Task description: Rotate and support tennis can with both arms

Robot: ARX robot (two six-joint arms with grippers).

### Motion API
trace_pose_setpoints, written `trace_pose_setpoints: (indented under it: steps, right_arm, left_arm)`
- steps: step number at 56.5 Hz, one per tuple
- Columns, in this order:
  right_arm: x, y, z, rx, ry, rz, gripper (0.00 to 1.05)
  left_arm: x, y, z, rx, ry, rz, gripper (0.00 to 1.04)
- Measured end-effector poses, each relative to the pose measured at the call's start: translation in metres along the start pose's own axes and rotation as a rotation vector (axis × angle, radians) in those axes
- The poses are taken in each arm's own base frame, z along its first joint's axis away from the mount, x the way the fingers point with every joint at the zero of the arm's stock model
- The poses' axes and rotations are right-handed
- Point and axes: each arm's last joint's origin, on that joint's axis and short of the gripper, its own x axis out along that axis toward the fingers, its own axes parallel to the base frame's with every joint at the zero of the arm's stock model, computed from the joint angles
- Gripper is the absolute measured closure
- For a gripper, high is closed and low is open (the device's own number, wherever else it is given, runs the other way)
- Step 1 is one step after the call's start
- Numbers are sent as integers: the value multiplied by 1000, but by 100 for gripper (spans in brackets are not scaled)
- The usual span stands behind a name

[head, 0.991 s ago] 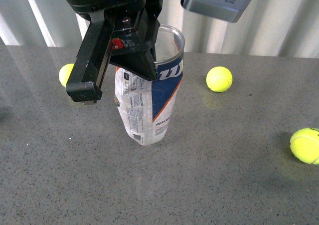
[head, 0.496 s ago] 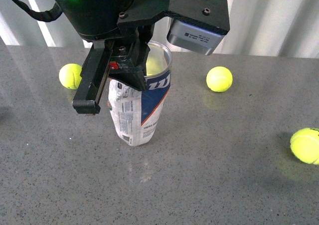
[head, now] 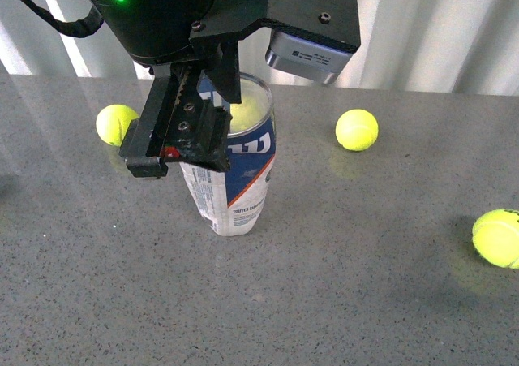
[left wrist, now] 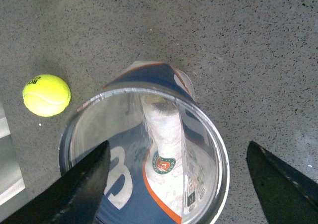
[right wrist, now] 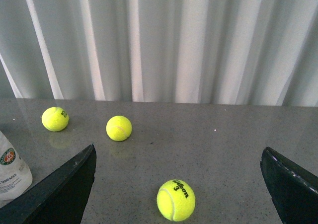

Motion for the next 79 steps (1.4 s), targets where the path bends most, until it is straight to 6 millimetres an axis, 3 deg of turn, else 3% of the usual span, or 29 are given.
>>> trace_pose_setpoints:
  steps: [6,20,28,39,47,51,59,64,71,79]
  right_arm:
    - [0,0,0,0,0,0,7]
    - [0,0,0,0,0,0,7]
    - [0,0,0,0,0,0,7]
    - [0,0,0,0,0,0,7]
    - [0,0,0,0,0,0,7]
    - [0,0,0,0,0,0,7]
    - [0,0,0,0,0,0,7]
    - [0,0,0,0,0,0,7]
    - [0,0,0,0,0,0,7]
    - [0,0,0,0,0,2,7]
  left_arm:
    - [-1,1,-2,-6,4,-2,5]
    - [-6,3,-3,-20,-1,11,7]
    - [-24,4,-3,-39,-41,46,7]
    - [-69,-1,-6,-101,-190,160,7]
    - [-127,-8,-23,-261,-361,420,7]
    - [-156,-27,-46,-410,-470,519,7]
    - [-181,-79,-95,-678,-504,613,7]
    - [-187,-107,-122,-818,-506,667,7]
    - [-176,-139,-144,-1120,-516,1096,30]
    - [-151,-164,-144,-1239,-627,1130,55]
